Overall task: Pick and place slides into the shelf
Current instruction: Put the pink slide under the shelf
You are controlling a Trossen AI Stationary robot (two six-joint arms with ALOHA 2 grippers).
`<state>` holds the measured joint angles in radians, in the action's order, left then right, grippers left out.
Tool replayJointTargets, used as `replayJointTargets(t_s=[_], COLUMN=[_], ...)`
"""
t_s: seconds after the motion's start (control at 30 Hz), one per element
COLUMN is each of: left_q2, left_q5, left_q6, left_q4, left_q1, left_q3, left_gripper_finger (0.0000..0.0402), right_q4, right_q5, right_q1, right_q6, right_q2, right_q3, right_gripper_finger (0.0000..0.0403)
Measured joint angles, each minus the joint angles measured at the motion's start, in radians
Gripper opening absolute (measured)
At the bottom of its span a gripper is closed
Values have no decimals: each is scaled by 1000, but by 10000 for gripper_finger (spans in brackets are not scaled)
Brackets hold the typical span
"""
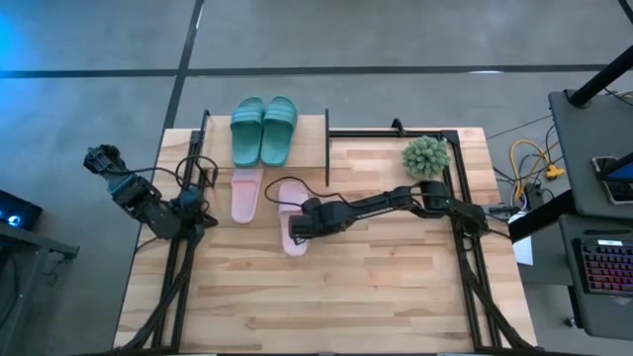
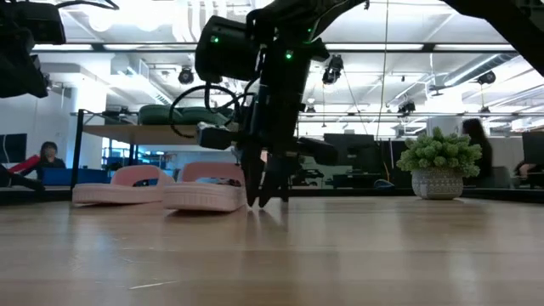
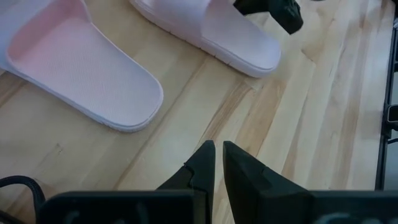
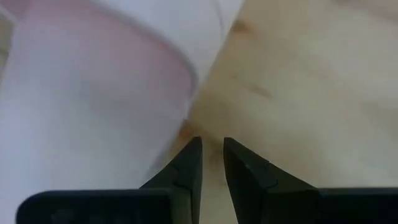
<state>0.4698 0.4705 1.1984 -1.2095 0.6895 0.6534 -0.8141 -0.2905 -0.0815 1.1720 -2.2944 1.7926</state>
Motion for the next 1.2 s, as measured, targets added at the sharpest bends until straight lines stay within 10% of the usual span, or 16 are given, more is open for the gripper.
replayJointTargets(t_s=[0.7,1.0,1.2], left_q2=[-2,-2,-4], left_q5=[-2,2,10], left_q6=[27,26,18], left_q4=[-3,-2,-3], left_q1=[0,0,0], left_q3=[-3,-4,-5], left_gripper_finger=[17,17,17], right_q4=[110,51,148], right_q5=[-35,253,264], right_q1=[70,-29,-82], right_q6=[-134,-152,-97], right_q2=[5,19,18], right_q3=[32,38,38], right_gripper_finger=[59,59,59])
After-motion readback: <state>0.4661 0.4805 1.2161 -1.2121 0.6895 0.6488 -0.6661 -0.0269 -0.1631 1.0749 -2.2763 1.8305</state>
